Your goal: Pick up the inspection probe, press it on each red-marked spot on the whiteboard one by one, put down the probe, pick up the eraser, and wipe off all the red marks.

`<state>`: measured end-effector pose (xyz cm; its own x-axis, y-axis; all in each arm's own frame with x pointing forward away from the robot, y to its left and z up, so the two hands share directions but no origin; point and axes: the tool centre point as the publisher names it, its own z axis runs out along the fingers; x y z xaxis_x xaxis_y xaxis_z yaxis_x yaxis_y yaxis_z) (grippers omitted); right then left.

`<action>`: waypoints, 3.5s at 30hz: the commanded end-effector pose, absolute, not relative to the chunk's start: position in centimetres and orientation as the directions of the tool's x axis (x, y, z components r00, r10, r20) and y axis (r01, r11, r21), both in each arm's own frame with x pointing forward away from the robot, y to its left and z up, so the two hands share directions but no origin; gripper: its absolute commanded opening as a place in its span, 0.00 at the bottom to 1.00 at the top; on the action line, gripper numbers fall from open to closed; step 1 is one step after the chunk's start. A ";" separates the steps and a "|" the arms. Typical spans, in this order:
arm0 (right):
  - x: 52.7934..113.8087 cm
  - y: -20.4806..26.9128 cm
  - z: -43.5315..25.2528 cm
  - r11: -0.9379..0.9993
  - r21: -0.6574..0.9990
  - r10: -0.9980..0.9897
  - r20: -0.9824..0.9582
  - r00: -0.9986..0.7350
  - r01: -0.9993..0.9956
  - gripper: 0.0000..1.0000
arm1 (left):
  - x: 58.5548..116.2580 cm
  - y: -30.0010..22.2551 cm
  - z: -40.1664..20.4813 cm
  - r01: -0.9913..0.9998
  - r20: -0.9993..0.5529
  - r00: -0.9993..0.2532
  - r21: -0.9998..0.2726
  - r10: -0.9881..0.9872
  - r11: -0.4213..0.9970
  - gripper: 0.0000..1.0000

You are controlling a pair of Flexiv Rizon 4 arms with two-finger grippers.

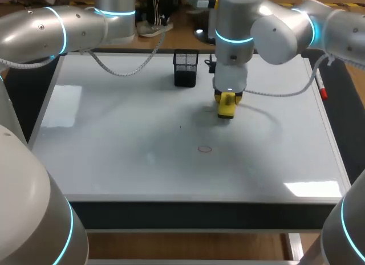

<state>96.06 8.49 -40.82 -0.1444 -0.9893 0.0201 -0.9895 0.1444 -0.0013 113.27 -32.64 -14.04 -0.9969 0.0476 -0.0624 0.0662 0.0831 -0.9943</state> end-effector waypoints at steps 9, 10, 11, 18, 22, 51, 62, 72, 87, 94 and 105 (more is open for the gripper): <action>94.6 15.6 -40.1 -0.005 -0.017 -1.000 -0.024 0.005 -1.000 0.00 | 113.4 -32.7 -13.9 0.065 -0.061 -0.997 -0.994 0.050 0.085 0.00; 94.6 16.1 -40.2 -0.012 -0.019 -1.000 -0.025 0.012 -1.000 0.00 | 113.4 -32.7 -13.9 0.065 -0.061 -0.997 -0.994 0.050 0.085 0.00; 94.5 16.4 -40.3 -0.018 -0.020 -0.999 -0.031 0.019 -1.000 0.00 | 113.4 -32.7 -13.9 0.065 -0.061 -0.997 -0.994 0.050 0.085 0.00; 94.6 17.0 -41.2 -0.034 -0.013 -0.998 -0.043 0.034 -0.999 0.00 | 113.4 -32.7 -13.9 0.065 -0.061 -0.997 -0.994 0.050 0.085 0.00; 94.8 16.7 -41.7 -0.035 -0.004 -0.999 -0.038 0.035 -0.999 0.00 | 113.4 -32.7 -13.9 0.065 -0.061 -0.997 -0.994 0.050 0.085 0.00; 95.7 10.6 -43.4 0.101 0.037 -0.995 -0.014 -0.101 -0.994 0.00 | 113.4 -32.7 -13.9 0.065 -0.061 -0.997 -0.994 0.050 0.085 0.00; 95.6 8.8 -42.8 0.147 0.022 -0.989 0.003 -0.147 -0.989 0.00 | 113.4 -32.7 -13.9 0.065 -0.061 -0.997 -0.994 0.050 0.085 0.00; 96.1 12.7 -39.8 0.063 -0.057 -0.997 -0.040 -0.061 -0.996 0.00 | 113.4 -32.7 -13.9 0.065 -0.061 -0.997 -0.994 0.050 0.085 0.00; 96.4 16.8 -42.9 -0.046 -0.007 -0.997 -0.057 0.046 -0.999 0.00 | 113.4 -32.7 -13.9 0.065 -0.061 -0.997 -0.994 0.050 0.085 0.00; 96.8 15.4 -43.7 -0.025 -0.001 -0.998 -0.051 0.025 -1.000 0.00 | 113.4 -32.7 -13.9 0.065 -0.061 -0.997 -0.994 0.050 0.085 0.00; 97.0 11.2 -44.3 0.066 0.011 -0.997 -0.026 -0.066 -0.998 0.00 | 113.4 -32.7 -13.9 0.065 -0.061 -0.997 -0.994 0.050 0.085 0.00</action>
